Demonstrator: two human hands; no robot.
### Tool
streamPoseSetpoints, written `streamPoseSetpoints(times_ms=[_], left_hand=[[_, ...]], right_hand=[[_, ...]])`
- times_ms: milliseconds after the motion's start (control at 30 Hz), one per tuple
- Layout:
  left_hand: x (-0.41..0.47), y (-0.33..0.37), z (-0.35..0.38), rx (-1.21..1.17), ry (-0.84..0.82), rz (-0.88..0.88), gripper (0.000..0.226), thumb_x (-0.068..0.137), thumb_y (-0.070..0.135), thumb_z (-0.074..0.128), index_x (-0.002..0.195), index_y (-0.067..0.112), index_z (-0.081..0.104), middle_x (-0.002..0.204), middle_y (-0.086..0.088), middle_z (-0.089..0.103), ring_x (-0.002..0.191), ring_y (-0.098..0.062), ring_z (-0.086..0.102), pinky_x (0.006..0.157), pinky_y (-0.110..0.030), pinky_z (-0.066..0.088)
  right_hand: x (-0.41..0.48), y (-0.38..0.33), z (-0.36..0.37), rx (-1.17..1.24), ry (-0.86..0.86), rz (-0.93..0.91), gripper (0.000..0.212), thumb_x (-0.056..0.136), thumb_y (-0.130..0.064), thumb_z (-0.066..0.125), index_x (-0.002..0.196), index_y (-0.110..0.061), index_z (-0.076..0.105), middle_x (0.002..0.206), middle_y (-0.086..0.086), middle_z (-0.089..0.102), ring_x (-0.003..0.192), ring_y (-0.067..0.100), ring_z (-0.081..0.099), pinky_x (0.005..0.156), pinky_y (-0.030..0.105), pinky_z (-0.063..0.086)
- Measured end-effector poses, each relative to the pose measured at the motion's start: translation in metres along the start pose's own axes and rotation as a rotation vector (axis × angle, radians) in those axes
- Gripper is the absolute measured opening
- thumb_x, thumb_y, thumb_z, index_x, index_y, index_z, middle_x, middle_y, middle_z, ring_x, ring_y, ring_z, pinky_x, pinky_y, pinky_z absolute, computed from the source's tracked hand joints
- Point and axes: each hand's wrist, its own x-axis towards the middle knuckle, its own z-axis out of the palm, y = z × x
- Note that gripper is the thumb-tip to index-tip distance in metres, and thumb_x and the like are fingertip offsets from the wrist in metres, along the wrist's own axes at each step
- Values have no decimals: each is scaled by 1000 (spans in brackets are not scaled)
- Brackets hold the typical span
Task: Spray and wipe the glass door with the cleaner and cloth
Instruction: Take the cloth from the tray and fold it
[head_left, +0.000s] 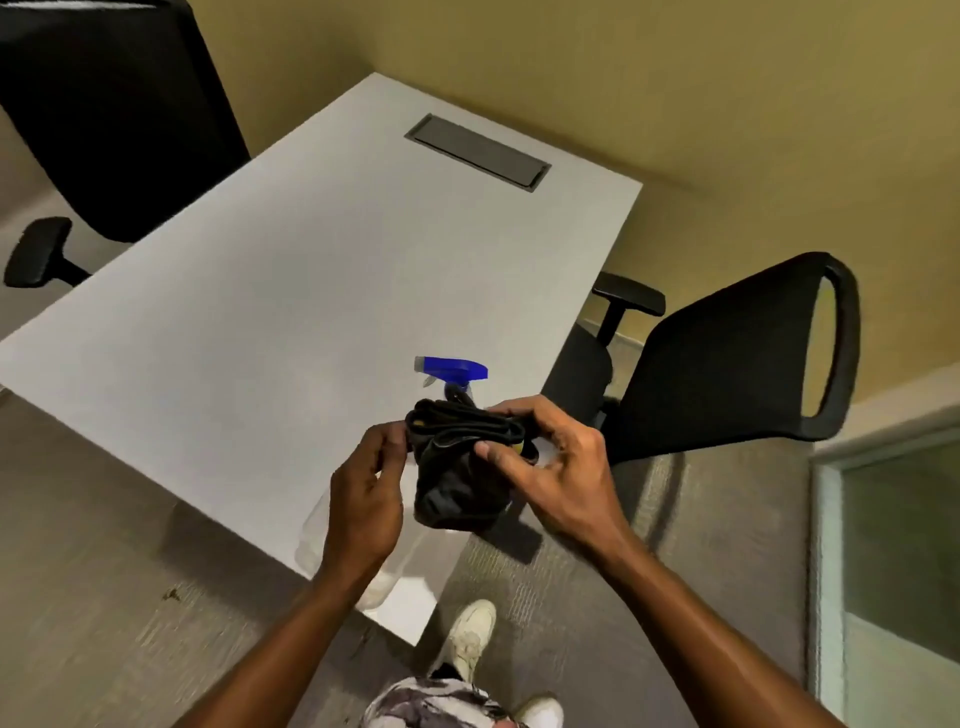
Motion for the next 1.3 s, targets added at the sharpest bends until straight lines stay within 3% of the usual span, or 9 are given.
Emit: streamPoseSetpoints(times_ms=[233,333,467,600,800,1000,1067,1167,1300], left_hand=[[-18,29,69,-5,-456,262,42,98,88,52,137,75,59,132,43,72,130,12,67,102,-6,53],[-29,40,110,-5,-623,326,45,99,76,65,142,73,53,141,33,70,137,2,67,111,-22,58],[-49,49,160,-53,-719,451,38,104,46,68,141,48,58,134,18,69,131,-10,70,108,-33,62],[-80,68,203,-120,-800,517,57,100,27,80,150,26,54,139,24,70,136,-3,68,109,-14,54],[-139,88,270,-162,-935,660,46,93,11,84,133,29,68,126,8,77,122,-20,76,105,-33,61],[-227,112,335,-167,-1140,722,35,89,7,86,110,34,77,105,15,80,101,-9,77,92,-18,57],[-255,116,350,-164,-1249,697,35,91,0,85,107,31,79,102,12,81,97,-9,76,87,-23,59],[-302,122,370,-146,-1416,653,39,91,-6,80,105,30,81,104,6,82,102,-17,76,93,-37,60],[-363,135,390,-176,-1541,661,36,84,10,75,102,41,80,101,13,81,97,-9,75,89,-24,60]], right_hand=[[-48,4,-71,26,250,34,31,92,-16,87,121,-22,76,112,-14,78,110,15,78,93,34,65],[-76,6,-99,1,362,33,31,93,-11,85,121,-18,76,113,-16,77,109,9,77,90,17,58],[-115,10,-137,-68,508,62,32,94,-12,84,123,-21,75,118,-17,77,114,8,75,93,15,56],[-165,14,-174,-118,654,114,35,93,-16,84,126,-24,75,120,-21,76,112,4,75,90,11,55],[-254,16,-226,-174,844,174,40,93,-8,83,128,-26,74,120,-17,78,115,8,75,92,13,54],[-365,10,-270,-188,1073,292,45,88,-8,87,127,-28,79,115,-13,78,113,13,75,98,30,59],[-399,4,-281,-154,1148,303,41,88,-16,88,127,-25,80,114,-10,79,111,15,76,99,37,60],[-447,-9,-296,-153,1253,324,46,85,-34,91,129,-26,79,117,-10,80,114,13,76,99,34,61],[-496,-26,-308,-242,1241,341,67,74,-39,99,136,-29,76,124,-15,78,122,9,74,100,25,61]])
